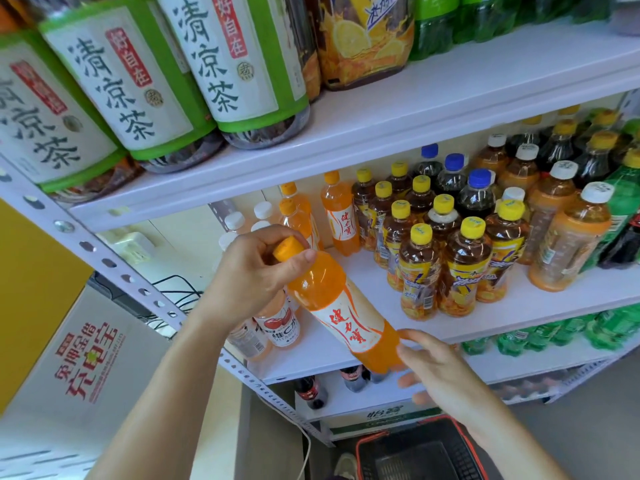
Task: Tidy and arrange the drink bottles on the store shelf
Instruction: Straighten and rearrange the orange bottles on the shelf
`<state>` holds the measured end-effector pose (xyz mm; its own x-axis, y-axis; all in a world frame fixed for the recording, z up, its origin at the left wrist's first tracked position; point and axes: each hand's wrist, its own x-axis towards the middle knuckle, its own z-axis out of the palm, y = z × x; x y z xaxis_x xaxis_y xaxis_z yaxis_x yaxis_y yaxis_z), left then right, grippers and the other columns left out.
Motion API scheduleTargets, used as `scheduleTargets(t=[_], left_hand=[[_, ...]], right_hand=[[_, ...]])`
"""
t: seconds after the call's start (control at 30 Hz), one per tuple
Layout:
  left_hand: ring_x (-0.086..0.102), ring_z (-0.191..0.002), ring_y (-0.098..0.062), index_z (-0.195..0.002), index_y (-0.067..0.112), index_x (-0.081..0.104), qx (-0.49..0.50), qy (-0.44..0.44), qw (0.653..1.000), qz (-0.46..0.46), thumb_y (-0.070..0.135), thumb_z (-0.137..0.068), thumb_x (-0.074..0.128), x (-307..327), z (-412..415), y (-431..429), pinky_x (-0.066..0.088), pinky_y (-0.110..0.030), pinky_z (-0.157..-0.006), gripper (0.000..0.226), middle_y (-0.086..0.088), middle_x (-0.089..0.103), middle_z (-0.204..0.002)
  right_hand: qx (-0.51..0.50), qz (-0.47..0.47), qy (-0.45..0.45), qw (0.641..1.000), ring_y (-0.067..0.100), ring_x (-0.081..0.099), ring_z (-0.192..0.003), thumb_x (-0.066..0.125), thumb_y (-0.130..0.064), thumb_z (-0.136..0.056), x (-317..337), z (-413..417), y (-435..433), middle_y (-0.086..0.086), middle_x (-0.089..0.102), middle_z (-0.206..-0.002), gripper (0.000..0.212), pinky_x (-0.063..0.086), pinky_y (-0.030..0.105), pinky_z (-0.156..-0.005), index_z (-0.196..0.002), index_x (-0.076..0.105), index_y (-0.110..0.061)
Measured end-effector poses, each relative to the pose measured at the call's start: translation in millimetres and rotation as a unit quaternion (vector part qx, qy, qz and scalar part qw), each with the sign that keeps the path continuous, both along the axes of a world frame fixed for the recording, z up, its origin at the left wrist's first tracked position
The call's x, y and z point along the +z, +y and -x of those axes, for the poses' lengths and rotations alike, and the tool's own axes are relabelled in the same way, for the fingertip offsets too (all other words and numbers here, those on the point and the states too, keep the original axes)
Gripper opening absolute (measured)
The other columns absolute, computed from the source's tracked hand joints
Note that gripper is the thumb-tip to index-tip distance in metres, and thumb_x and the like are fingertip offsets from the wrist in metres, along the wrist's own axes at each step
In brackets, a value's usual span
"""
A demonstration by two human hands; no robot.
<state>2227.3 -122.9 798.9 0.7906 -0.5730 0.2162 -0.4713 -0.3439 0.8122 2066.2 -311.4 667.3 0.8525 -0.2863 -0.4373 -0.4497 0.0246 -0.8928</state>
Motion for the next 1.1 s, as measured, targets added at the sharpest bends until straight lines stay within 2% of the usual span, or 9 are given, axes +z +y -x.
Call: scheduleTargets(t=[0.07, 0.17, 0.27, 0.43, 0.67, 0.8, 0.9, 1.0, 1.1], left_hand=[[0.060, -0.061, -0.010, -0.091, 0.020, 0.069, 0.014, -0.071, 0.996, -0.050, 0.045, -0.082, 0.070, -6, -8, -3, 0.049, -0.021, -0.056, 0.027, 0.003, 0.067, -0.073], [0.057, -0.064, -0.006, -0.092, 0.026, 0.068, 0.053, -0.168, 0.976, -0.131, 0.040, -0.083, 0.075, -18, -26, -10, 0.043, -0.014, -0.056, 0.019, 0.008, 0.062, -0.070], [0.061, -0.071, -0.014, -0.098, 0.022, 0.068, 0.077, -0.174, 0.964, -0.187, 0.037, -0.084, 0.076, -28, -50, -18, 0.051, -0.029, -0.067, 0.022, 0.002, 0.067, -0.079], [0.061, -0.083, -0.022, -0.105, 0.018, 0.065, 0.083, -0.149, 0.947, -0.271, 0.038, -0.088, 0.070, -47, -83, -28, 0.044, -0.028, -0.068, 0.027, -0.005, 0.068, -0.094], [0.059, -0.095, -0.029, -0.125, 0.012, 0.052, 0.118, -0.148, 0.923, -0.334, 0.036, -0.095, 0.060, -59, -102, -39, 0.045, -0.034, -0.073, 0.039, -0.013, 0.060, -0.111], [0.057, -0.105, -0.033, -0.131, 0.012, 0.046, 0.185, -0.236, 0.849, -0.435, 0.049, -0.097, 0.047, -65, -95, -40, 0.043, -0.037, -0.074, 0.050, -0.014, 0.055, -0.116], [0.050, -0.114, -0.032, -0.132, 0.015, 0.048, 0.226, -0.322, 0.808, -0.439, 0.049, -0.096, 0.048, -64, -85, -46, 0.044, -0.043, -0.083, 0.049, -0.011, 0.053, -0.123], [0.047, -0.120, -0.034, -0.131, 0.012, 0.055, 0.168, -0.364, 0.837, -0.373, 0.031, -0.094, 0.054, -63, -82, -71, 0.042, -0.045, -0.088, 0.042, -0.012, 0.052, -0.131], [0.041, -0.130, -0.034, -0.139, 0.009, 0.049, 0.093, -0.325, 0.875, -0.347, 0.018, -0.091, 0.056, -66, -94, -112, 0.042, -0.043, -0.099, 0.049, -0.014, 0.044, -0.144]], right_hand=[[0.023, 0.109, -0.030, 0.993, 0.015, 0.066, -0.090, 0.056, -0.030, -0.096, 0, -5, -1, -0.010, 0.069, -0.101, 0.018, 0.055, 0.044, -0.077, -0.110, 0.056, -0.041], [-0.021, 0.223, -0.109, 0.968, 0.004, 0.061, -0.084, 0.059, -0.021, -0.093, 7, -11, -3, -0.014, 0.067, -0.103, 0.023, 0.052, 0.035, -0.076, -0.106, 0.059, -0.040], [-0.057, 0.354, -0.191, 0.914, 0.013, 0.060, -0.098, 0.062, -0.010, -0.088, 20, -19, -9, -0.007, 0.066, -0.106, 0.028, 0.048, 0.032, -0.083, -0.115, 0.064, -0.020], [-0.065, 0.532, -0.253, 0.805, 0.032, 0.054, -0.109, 0.068, 0.000, -0.080, 45, -46, -31, 0.012, 0.059, -0.121, 0.042, 0.042, 0.037, -0.094, -0.121, 0.061, -0.004], [-0.004, 0.606, -0.168, 0.777, 0.039, 0.046, -0.125, 0.067, -0.007, -0.085, 47, -85, -54, 0.020, 0.051, -0.137, 0.053, 0.038, 0.046, -0.108, -0.136, 0.051, 0.002], [-0.001, 0.617, -0.152, 0.772, 0.039, 0.051, -0.115, 0.066, -0.005, -0.087, 41, -94, -61, 0.017, 0.054, -0.133, 0.045, 0.042, 0.044, -0.100, -0.131, 0.057, 0.001], [-0.031, 0.594, -0.175, 0.785, 0.041, 0.057, -0.107, 0.074, -0.002, -0.080, 40, -98, -67, 0.018, 0.062, -0.123, 0.043, 0.047, 0.046, -0.094, -0.122, 0.064, 0.002], [-0.040, 0.585, -0.182, 0.790, 0.040, 0.058, -0.106, 0.077, -0.004, -0.078, 39, -99, -69, 0.018, 0.063, -0.121, 0.045, 0.048, 0.047, -0.093, -0.121, 0.064, 0.002], [-0.036, 0.589, -0.187, 0.786, 0.040, 0.058, -0.109, 0.073, -0.005, -0.082, 35, -100, -67, 0.017, 0.060, -0.126, 0.046, 0.050, 0.047, -0.091, -0.125, 0.061, 0.001]])
